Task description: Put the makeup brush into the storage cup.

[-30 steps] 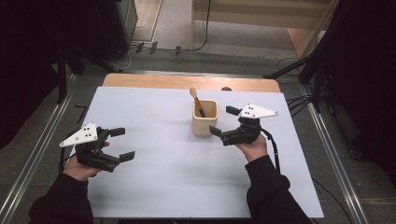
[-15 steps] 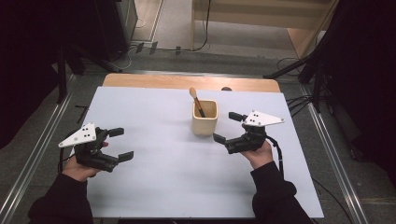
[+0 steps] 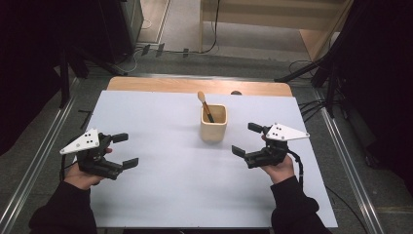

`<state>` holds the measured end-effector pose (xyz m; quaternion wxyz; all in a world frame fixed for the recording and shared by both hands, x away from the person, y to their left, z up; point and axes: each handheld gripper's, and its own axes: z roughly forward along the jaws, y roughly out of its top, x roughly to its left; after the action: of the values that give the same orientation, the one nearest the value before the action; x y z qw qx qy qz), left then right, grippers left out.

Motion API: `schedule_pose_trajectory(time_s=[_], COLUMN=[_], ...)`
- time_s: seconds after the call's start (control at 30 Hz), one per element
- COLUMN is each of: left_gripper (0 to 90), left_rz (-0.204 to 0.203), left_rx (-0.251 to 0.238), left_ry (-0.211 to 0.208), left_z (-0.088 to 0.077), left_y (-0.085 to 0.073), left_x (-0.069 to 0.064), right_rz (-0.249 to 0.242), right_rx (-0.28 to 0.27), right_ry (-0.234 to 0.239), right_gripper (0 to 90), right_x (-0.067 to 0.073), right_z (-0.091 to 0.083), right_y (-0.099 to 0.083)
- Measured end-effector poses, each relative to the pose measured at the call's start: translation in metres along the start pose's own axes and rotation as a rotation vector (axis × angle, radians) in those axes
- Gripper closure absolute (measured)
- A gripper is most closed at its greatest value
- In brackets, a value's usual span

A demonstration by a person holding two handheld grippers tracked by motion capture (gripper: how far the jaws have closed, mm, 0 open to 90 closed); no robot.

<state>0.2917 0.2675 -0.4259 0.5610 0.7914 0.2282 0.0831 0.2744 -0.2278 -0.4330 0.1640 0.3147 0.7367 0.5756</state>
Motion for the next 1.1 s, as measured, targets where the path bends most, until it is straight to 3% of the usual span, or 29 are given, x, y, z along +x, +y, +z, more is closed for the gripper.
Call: schedule_pose_trajectory(time_s=[0.3,1.1], left_gripper=[1.4,0.0], left_rz=[-0.011,-0.017], left_rx=[-0.005,-0.007], left_ry=[0.01,0.031], left_z=[-0.002,-0.007], left_y=[-0.001,-0.006], left_x=[0.002,0.007], right_rz=[-0.016,-0.001], right_rx=[-0.002,-0.025], right_ry=[-0.01,-0.039], right_gripper=[0.0,0.0], right_x=[0.0,0.002], right_z=[-0.013,-0.036], right_y=[-0.007,-0.023])
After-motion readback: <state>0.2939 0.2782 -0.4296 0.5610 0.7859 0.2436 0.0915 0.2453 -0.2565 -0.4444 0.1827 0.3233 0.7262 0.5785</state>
